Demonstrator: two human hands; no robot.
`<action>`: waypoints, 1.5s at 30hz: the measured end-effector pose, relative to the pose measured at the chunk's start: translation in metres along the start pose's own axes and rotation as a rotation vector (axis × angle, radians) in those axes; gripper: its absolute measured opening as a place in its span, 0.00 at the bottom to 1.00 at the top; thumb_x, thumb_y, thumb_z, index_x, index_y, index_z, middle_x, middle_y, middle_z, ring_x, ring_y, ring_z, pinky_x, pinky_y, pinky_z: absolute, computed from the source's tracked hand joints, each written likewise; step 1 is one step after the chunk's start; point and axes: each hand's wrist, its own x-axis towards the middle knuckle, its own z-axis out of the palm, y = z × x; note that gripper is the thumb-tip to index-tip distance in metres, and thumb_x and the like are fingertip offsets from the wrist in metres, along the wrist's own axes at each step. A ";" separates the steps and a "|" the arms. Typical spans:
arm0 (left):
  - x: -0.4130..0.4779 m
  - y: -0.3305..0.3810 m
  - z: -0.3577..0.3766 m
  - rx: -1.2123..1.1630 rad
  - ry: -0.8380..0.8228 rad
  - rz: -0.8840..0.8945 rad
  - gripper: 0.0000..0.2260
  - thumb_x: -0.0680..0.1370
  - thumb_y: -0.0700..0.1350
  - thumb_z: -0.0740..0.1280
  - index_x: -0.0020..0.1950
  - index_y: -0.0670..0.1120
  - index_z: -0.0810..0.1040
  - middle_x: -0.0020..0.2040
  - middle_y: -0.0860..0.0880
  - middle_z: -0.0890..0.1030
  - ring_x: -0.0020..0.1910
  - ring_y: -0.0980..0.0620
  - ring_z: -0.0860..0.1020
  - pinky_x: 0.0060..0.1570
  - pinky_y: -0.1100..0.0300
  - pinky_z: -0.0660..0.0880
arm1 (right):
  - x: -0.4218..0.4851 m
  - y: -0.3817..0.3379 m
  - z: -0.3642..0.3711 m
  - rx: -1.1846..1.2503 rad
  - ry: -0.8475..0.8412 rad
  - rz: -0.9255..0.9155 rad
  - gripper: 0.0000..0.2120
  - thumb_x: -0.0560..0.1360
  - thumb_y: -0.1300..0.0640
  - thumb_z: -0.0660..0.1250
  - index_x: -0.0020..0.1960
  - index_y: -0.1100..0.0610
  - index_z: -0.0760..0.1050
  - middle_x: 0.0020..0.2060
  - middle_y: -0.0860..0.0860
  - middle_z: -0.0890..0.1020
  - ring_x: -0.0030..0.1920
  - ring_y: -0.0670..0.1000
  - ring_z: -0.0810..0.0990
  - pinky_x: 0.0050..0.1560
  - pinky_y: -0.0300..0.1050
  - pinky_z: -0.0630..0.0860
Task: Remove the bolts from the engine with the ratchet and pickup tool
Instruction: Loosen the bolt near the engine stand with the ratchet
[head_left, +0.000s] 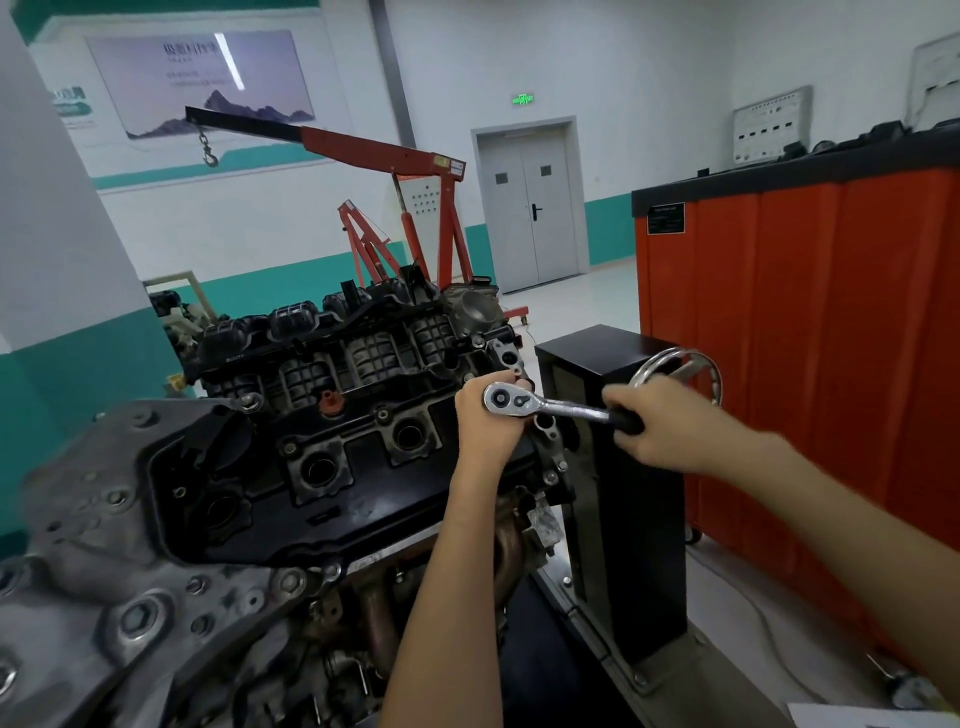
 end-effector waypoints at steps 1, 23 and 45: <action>0.001 0.001 0.002 -0.032 0.025 -0.028 0.25 0.74 0.30 0.63 0.25 0.49 0.57 0.20 0.55 0.58 0.24 0.57 0.57 0.28 0.65 0.54 | -0.011 -0.007 0.016 0.140 0.005 0.048 0.13 0.72 0.61 0.68 0.37 0.48 0.67 0.31 0.47 0.74 0.31 0.48 0.74 0.31 0.36 0.66; 0.001 0.001 0.004 -0.034 0.034 -0.036 0.25 0.73 0.29 0.63 0.24 0.50 0.56 0.21 0.55 0.58 0.25 0.57 0.56 0.29 0.62 0.55 | -0.017 -0.015 0.018 0.206 0.026 0.136 0.11 0.70 0.61 0.69 0.35 0.50 0.69 0.30 0.47 0.73 0.32 0.49 0.74 0.32 0.41 0.69; 0.003 -0.005 0.003 -0.011 -0.021 -0.029 0.26 0.73 0.29 0.64 0.24 0.50 0.55 0.21 0.56 0.58 0.25 0.58 0.56 0.28 0.64 0.55 | -0.032 -0.034 0.049 0.372 0.066 0.263 0.10 0.72 0.60 0.69 0.36 0.51 0.70 0.32 0.50 0.75 0.32 0.48 0.75 0.32 0.37 0.73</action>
